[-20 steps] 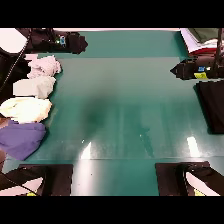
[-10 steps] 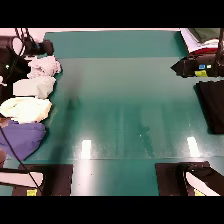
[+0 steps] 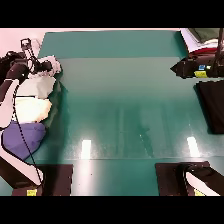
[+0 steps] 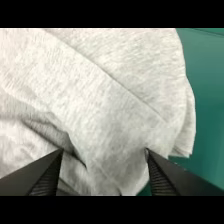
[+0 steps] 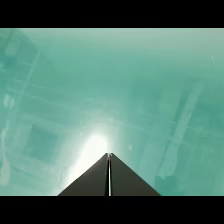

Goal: Fold the shirts.

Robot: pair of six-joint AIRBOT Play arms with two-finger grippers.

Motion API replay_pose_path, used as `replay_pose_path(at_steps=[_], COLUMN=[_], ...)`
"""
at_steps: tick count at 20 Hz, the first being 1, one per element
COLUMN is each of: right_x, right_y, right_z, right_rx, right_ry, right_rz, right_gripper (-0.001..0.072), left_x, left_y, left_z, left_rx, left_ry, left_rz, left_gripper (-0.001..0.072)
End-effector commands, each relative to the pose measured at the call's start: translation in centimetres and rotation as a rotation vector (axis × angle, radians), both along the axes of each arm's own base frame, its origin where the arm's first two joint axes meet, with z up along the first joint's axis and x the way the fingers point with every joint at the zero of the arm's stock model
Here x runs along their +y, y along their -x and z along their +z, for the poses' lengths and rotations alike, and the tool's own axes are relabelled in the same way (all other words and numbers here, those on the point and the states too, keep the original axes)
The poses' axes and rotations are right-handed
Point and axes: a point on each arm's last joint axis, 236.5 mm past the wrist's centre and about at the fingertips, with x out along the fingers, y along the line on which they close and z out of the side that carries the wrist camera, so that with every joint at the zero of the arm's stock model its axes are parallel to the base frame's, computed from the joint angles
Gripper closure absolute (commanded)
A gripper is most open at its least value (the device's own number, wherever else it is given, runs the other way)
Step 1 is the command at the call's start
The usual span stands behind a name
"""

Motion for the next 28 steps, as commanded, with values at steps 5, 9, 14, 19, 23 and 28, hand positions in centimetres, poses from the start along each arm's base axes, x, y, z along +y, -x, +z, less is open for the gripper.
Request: replay_pose_path(at_steps=[5,9,14,19,23,28], right_x=[0.2,0.2,0.1,0.1,0.3,0.4], right_y=[0.1,-0.3,-0.6,-0.2,0.0,0.4], right_z=[0.1,3.7,12.7,18.2,19.2,18.2], right_rx=[0.001,-0.081,-0.298,-0.408,-0.4,-0.346], right_ry=[-0.008,-0.017,-0.005,-0.013,0.001,0.023], right_rz=[0.003,0.004,0.026,0.031,0.05,0.07], right_gripper=[0.0698,0.0698,0.0698,0.0699,0.0698,0.0699], left_x=[-0.4,-2.5,-10.4,-21.8,-35.3,-50.1], left_y=[-1.6,-1.2,9.1,22.3,27.0,30.0], left_z=[0.5,12.5,37.9,44.4,38.3,27.7], left_rx=[-0.086,-0.249,-0.62,-0.641,-0.438,-0.202], left_ry=[0.078,0.107,-0.097,-0.061,0.04,0.152], left_rz=[0.02,-0.012,-0.238,-0.532,-0.876,-1.147], left_gripper=[0.0676,0.0686,0.0686,0.0687,0.0686,0.0085])
